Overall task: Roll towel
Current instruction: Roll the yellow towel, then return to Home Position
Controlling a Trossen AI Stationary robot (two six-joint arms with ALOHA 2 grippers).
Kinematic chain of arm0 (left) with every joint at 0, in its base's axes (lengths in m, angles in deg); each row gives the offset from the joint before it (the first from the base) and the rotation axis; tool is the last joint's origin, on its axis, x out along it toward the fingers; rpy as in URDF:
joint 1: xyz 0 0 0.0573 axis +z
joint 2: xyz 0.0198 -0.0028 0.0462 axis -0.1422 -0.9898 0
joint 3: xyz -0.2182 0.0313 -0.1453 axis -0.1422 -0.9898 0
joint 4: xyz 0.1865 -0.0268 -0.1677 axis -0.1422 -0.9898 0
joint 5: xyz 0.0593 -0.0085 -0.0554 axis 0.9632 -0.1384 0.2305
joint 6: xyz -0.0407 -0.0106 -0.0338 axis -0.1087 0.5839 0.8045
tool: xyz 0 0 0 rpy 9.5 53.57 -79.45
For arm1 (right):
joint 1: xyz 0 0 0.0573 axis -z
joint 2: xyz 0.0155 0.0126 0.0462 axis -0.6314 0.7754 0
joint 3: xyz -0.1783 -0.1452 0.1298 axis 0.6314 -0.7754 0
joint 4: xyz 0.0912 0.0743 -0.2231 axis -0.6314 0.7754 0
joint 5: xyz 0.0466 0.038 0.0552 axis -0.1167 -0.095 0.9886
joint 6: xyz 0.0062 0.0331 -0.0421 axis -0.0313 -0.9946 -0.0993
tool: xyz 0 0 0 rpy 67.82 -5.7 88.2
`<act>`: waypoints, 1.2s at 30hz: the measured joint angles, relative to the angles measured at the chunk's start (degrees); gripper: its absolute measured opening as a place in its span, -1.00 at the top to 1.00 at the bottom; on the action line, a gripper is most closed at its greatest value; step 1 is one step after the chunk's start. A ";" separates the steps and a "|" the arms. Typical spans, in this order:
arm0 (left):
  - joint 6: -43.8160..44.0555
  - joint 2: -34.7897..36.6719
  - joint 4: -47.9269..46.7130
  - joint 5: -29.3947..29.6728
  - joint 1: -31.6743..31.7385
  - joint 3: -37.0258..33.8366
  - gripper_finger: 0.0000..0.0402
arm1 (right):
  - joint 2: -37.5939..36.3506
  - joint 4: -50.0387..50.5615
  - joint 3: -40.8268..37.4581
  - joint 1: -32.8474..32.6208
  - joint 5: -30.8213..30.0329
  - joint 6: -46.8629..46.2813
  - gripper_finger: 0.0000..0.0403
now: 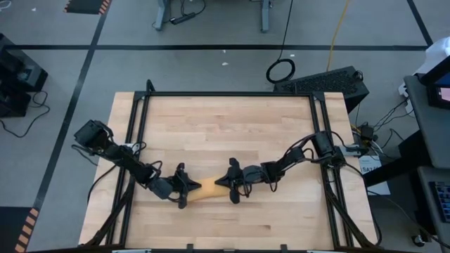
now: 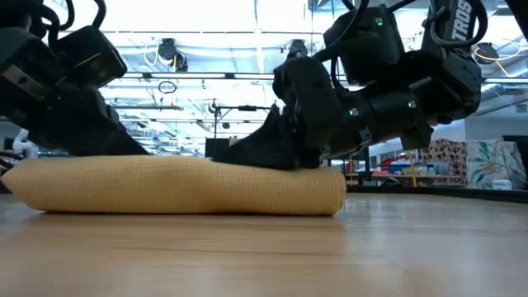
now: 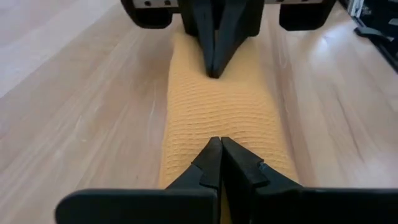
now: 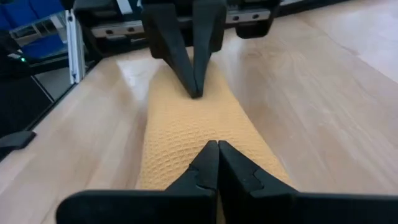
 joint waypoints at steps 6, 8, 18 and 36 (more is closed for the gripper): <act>-2.95 4.95 1.35 -0.50 0.00 -0.02 0.94 | -3.60 -0.91 -0.04 0.00 0.07 0.09 1.00; -6.95 8.60 1.48 -0.50 0.00 -0.02 0.94 | -7.01 1.61 0.00 -0.04 0.09 0.86 1.00; -33.86 31.57 -0.19 -0.24 1.31 -2.05 0.94 | -30.57 34.70 -2.05 -2.64 0.04 8.63 1.00; -30.05 44.33 -2.48 -8.55 15.35 -13.49 0.94 | -59.73 25.52 -35.37 -8.61 -5.88 9.85 1.00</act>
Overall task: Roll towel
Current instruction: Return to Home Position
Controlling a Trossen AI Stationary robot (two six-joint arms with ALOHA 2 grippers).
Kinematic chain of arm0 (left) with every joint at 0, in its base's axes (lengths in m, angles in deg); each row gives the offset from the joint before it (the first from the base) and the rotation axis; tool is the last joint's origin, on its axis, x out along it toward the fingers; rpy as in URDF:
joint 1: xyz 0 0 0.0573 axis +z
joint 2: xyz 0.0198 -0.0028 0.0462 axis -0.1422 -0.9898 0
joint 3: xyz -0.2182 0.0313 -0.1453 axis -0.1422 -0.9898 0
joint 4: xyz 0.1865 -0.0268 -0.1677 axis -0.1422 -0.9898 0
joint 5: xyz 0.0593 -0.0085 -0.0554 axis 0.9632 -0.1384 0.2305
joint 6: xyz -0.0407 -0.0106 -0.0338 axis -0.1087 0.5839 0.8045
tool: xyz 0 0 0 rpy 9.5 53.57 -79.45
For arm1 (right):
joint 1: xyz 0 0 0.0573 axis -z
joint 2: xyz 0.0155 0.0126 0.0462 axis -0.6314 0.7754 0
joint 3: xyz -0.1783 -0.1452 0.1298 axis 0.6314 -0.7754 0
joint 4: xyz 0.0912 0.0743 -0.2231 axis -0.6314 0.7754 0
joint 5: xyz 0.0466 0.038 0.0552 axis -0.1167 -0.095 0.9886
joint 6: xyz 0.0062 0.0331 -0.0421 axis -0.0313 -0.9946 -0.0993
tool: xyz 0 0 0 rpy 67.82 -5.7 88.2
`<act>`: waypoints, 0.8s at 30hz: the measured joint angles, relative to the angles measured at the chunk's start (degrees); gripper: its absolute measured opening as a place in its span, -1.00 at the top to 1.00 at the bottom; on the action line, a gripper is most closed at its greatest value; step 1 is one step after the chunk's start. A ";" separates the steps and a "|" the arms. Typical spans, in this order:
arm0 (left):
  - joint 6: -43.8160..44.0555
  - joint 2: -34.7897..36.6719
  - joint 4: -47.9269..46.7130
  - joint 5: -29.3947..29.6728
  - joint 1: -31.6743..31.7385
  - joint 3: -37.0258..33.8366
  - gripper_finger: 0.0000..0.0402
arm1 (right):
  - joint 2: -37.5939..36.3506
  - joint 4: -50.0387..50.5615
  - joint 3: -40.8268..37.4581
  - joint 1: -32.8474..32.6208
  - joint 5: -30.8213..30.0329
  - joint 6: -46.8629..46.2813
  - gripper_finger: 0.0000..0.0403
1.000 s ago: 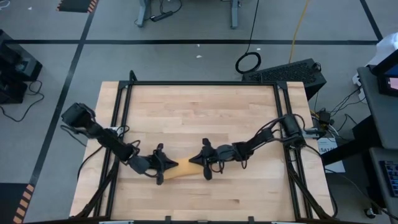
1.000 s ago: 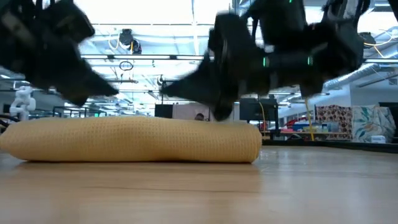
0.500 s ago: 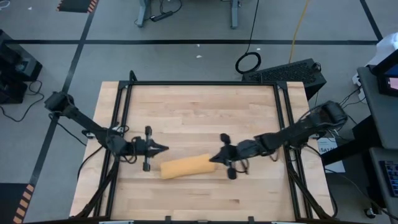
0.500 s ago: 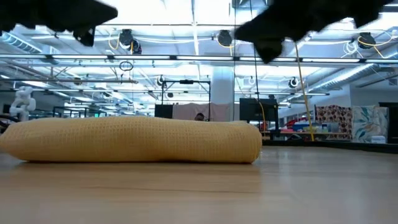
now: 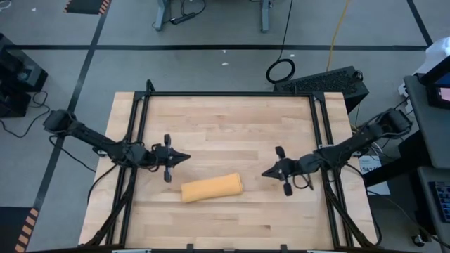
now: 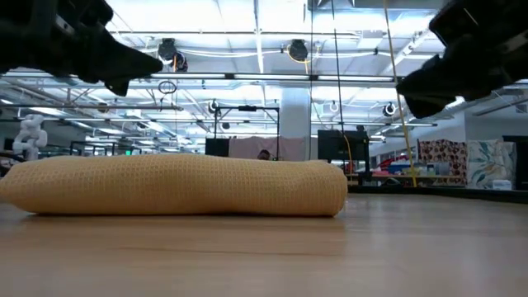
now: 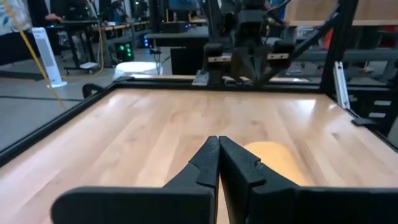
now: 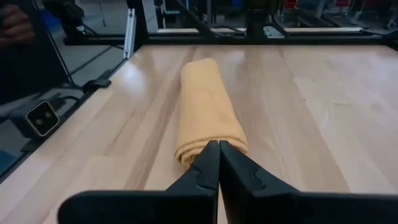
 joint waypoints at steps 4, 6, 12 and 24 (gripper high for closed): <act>-0.18 0.02 -1.01 -3.78 3.29 0.00 0.94 | -5.50 -1.26 -4.84 -0.02 0.05 0.18 1.00; -0.13 0.00 -1.90 -4.44 4.70 -0.11 0.94 | -8.20 -1.10 -6.50 0.00 0.07 0.61 1.00; 0.05 0.00 -3.48 -5.00 6.59 -0.59 0.94 | -14.75 -0.85 -10.02 -0.02 0.35 3.45 1.00; 6.10 0.04 -7.78 -5.27 4.29 -0.57 0.94 | -23.97 5.54 -12.76 0.87 0.53 5.08 1.00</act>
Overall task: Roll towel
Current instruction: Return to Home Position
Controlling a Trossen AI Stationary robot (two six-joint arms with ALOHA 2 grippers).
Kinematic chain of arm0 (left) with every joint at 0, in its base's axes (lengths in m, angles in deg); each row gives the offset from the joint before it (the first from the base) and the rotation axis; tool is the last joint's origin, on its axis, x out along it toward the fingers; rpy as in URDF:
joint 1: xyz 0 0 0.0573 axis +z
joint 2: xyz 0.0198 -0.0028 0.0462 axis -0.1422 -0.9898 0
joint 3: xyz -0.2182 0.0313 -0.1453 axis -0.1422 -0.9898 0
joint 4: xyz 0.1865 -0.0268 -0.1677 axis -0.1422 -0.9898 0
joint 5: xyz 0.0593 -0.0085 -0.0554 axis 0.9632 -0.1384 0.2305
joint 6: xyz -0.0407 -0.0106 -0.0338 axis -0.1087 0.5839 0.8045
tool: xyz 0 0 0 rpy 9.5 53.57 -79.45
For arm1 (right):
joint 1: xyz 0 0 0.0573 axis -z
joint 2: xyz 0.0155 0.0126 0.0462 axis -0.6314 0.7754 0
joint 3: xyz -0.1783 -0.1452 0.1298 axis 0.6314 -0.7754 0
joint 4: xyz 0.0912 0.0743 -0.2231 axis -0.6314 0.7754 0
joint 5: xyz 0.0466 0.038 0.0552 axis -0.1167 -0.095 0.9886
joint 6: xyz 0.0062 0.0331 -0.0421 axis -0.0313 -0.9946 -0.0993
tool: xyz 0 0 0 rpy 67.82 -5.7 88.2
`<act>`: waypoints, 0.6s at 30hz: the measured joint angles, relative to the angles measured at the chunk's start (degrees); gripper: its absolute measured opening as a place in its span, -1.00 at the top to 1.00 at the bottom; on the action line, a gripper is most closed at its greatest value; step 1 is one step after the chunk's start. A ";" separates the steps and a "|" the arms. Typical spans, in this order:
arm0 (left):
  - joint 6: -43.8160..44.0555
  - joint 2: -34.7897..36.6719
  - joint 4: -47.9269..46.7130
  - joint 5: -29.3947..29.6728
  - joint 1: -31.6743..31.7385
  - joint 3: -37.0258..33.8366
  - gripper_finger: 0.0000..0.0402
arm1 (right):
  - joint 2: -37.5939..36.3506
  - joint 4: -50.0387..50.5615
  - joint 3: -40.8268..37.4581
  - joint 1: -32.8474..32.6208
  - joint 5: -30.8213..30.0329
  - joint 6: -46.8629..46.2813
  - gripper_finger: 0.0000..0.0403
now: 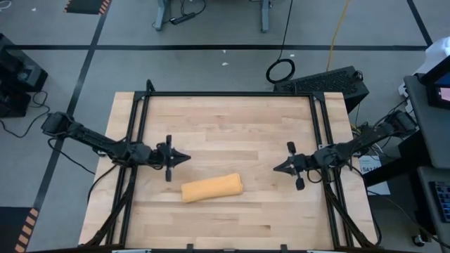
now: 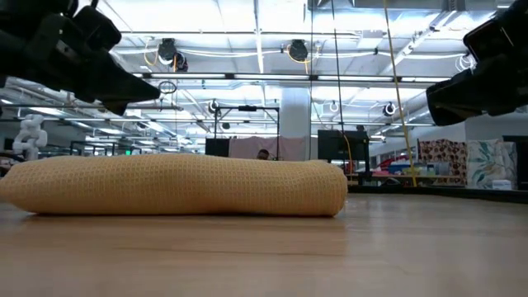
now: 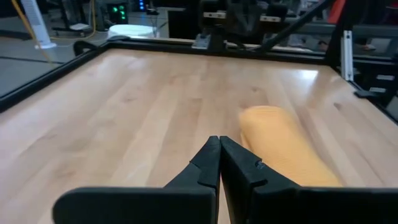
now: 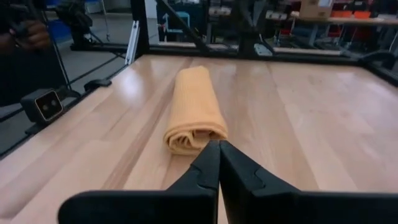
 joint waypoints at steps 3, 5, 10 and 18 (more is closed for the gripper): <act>-0.46 0.00 -0.05 0.38 -1.74 0.00 0.96 | -1.25 0.09 0.03 0.00 -0.15 1.11 1.00; -1.63 0.00 -0.07 0.38 -2.48 0.00 0.98 | -1.99 0.09 0.03 0.00 -0.15 2.09 1.00; -2.05 0.00 -0.01 -0.43 -1.53 0.00 0.99 | -3.51 0.15 0.03 0.00 -0.17 3.81 1.00; -3.96 0.00 -0.03 -5.49 0.78 0.00 0.99 | -3.74 2.21 0.03 0.00 -0.17 2.95 1.00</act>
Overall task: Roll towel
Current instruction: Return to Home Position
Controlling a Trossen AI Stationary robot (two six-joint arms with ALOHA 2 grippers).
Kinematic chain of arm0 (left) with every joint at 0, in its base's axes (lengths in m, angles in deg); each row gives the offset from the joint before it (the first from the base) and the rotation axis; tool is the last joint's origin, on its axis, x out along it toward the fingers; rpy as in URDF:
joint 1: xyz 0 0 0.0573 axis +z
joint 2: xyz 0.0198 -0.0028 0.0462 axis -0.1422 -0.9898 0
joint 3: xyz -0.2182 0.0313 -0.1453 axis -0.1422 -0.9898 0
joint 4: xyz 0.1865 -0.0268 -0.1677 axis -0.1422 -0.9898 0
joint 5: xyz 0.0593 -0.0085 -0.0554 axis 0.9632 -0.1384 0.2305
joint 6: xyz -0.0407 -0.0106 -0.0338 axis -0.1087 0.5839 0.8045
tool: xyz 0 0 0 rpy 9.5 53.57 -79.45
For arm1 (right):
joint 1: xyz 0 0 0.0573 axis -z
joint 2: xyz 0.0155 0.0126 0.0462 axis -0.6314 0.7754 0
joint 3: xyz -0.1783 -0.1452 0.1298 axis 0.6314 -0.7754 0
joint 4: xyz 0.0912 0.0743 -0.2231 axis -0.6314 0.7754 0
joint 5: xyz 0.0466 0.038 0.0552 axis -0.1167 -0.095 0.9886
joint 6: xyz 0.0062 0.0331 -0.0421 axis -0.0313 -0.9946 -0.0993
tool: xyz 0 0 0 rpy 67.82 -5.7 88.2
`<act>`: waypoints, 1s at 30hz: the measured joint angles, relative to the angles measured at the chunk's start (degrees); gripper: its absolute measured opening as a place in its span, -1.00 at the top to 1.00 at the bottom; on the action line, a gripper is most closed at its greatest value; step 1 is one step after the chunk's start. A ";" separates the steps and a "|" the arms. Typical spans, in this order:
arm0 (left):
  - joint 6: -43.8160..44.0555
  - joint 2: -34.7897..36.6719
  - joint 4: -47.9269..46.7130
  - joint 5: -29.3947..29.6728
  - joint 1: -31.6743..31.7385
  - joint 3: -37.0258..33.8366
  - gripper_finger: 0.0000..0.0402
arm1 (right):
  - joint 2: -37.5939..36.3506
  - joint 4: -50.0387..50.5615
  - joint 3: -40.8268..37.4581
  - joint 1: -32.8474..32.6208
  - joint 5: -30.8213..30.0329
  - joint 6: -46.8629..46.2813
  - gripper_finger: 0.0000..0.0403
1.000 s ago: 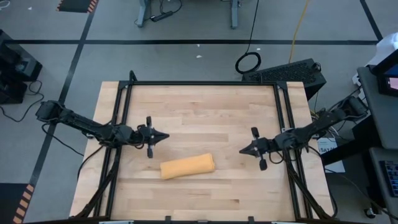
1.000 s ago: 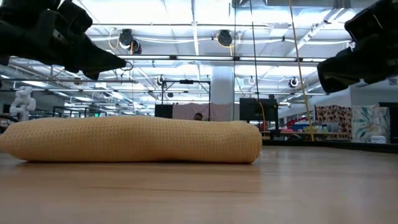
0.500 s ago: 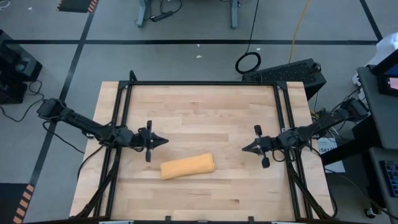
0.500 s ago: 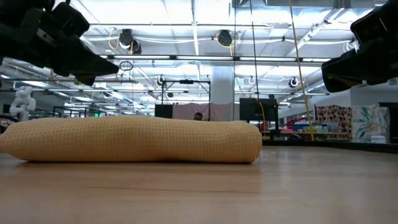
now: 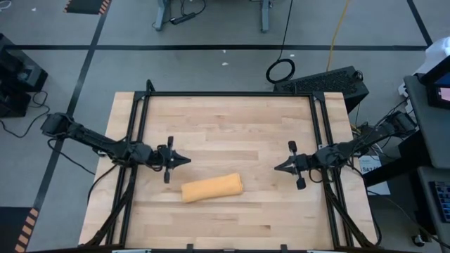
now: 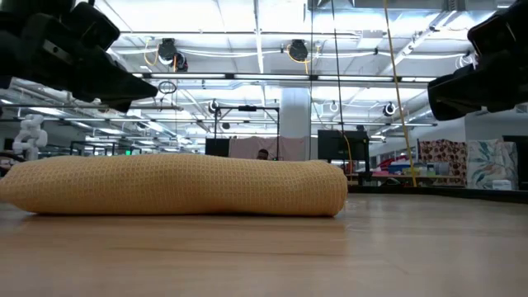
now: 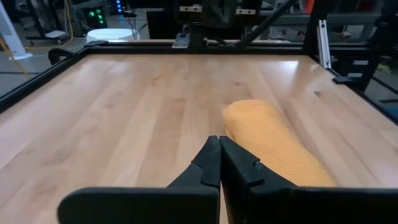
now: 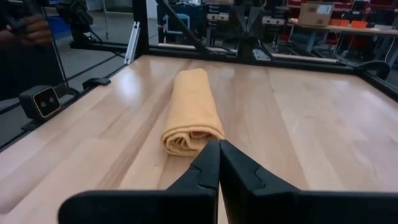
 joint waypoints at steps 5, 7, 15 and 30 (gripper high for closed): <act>-0.59 0.02 3.58 -2.26 1.54 -2.46 1.00 | -0.02 1.81 0.00 0.00 0.00 -0.72 1.00; 0.60 0.02 7.91 -2.59 2.08 -5.23 1.00 | -0.06 1.81 0.00 0.00 -0.01 -0.81 1.00; 0.80 1.45 7.67 -3.38 2.27 -5.70 1.00 | -3.32 4.09 0.02 0.00 -0.04 0.57 1.00; -6.40 21.01 -2.44 -3.53 3.59 -5.73 1.00 | -19.95 18.22 0.02 0.00 1.52 0.75 1.00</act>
